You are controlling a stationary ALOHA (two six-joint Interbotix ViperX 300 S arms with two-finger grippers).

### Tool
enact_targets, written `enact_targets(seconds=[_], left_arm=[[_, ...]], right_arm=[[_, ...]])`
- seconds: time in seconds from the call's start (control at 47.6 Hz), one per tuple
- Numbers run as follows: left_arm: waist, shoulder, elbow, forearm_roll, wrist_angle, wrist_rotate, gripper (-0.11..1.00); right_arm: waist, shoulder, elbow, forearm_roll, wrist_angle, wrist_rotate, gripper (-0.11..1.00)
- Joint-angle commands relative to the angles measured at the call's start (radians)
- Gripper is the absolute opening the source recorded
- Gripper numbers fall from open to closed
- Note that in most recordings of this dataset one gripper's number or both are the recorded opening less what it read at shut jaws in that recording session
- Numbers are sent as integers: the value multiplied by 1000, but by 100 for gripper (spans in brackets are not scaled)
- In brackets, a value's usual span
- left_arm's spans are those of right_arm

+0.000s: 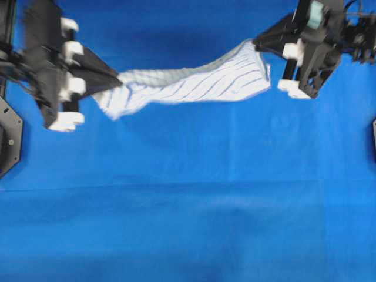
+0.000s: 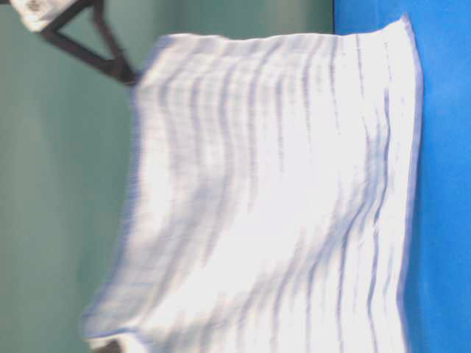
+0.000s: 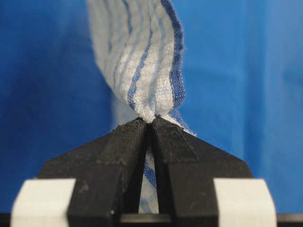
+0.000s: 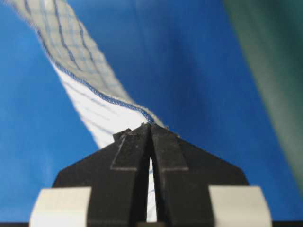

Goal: Lift the towel with both arms.

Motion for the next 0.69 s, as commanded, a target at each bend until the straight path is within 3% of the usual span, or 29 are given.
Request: enact_targets(seconds=[0.0,0.378,0.672], left_arm=[[23,-55,-46,-3,14,2,2],[101,-184,-130,-3,74,3,2],[101,-183,-141,-3,91,6,2]], right_arm=[[3,-18,-75,-6,32,-17,-1],[3,-18,-255,-6,124,-98,-1],[3,-18,-265,-6,126,-104,-1]])
